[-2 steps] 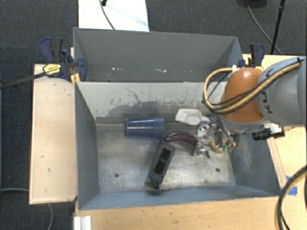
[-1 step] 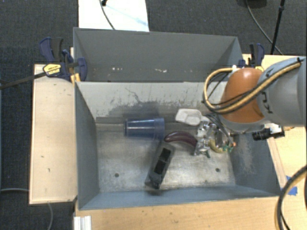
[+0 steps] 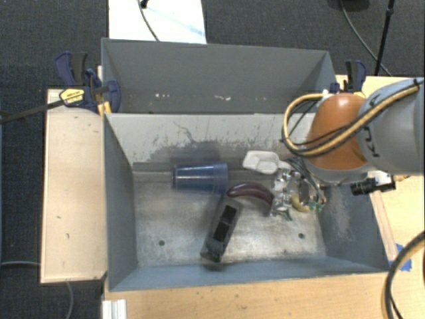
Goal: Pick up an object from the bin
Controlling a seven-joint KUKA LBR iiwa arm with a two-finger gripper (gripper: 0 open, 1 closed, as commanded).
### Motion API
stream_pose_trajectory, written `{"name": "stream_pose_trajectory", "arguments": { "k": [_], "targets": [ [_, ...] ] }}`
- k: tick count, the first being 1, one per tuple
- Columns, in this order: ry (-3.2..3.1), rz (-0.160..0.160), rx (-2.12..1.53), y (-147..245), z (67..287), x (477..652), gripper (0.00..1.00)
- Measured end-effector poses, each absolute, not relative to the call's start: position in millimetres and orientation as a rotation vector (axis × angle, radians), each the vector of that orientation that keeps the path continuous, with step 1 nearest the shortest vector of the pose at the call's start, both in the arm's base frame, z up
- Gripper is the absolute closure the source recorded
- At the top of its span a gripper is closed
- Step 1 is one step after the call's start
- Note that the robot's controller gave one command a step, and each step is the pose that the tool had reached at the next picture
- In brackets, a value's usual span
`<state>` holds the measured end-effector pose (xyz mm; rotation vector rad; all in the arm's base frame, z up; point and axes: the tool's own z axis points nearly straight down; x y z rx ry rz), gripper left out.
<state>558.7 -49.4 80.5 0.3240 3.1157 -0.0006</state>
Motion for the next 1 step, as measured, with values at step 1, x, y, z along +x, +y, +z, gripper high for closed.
{"name": "stream_pose_trajectory", "arguments": {
  "k": [1],
  "targets": [
    [3.119, -0.001, 0.327, -49.9, 100.0, 558.4, 1.00]
  ]
}}
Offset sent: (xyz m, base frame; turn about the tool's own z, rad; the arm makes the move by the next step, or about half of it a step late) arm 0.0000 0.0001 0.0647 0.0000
